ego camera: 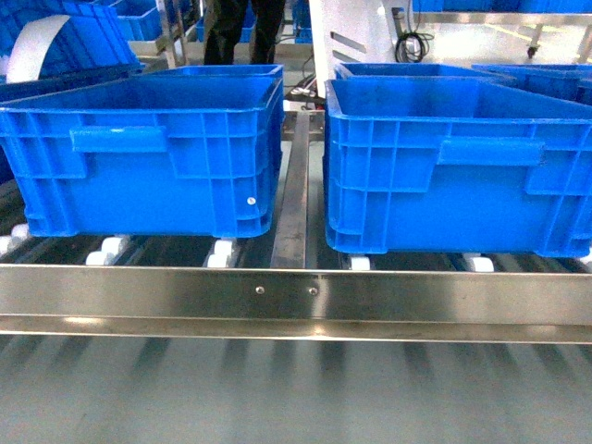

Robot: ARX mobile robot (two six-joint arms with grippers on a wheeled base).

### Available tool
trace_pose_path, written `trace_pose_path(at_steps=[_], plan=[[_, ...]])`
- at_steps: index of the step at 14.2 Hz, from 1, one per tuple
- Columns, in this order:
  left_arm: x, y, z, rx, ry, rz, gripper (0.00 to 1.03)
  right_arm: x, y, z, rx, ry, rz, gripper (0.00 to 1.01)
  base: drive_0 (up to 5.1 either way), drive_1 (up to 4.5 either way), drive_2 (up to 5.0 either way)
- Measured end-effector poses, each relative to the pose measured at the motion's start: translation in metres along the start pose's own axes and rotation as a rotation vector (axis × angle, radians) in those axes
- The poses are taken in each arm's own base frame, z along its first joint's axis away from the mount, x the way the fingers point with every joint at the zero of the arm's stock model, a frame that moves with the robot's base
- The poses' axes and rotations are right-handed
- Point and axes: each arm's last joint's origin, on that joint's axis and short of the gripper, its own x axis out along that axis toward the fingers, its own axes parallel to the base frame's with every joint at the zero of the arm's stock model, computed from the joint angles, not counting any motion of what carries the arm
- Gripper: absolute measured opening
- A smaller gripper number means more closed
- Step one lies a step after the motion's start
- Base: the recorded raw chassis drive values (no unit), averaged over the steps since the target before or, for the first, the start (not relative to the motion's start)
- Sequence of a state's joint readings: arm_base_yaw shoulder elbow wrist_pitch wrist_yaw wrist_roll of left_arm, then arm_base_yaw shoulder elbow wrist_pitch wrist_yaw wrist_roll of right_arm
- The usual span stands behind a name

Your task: Place part in tray to right shelf

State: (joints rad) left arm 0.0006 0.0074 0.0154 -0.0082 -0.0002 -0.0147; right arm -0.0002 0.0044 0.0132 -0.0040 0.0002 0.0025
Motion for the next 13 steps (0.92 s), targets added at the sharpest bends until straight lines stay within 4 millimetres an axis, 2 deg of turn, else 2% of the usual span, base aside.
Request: trace_pose_path(at_steps=[13], plan=[[0.0000, 0.0000, 0.0000, 0.000, 0.000, 0.000, 0.12, 0.0000, 0.0000, 0.0000, 0.000, 0.000, 0.000, 0.98, 0.0, 0.00, 0.0]])
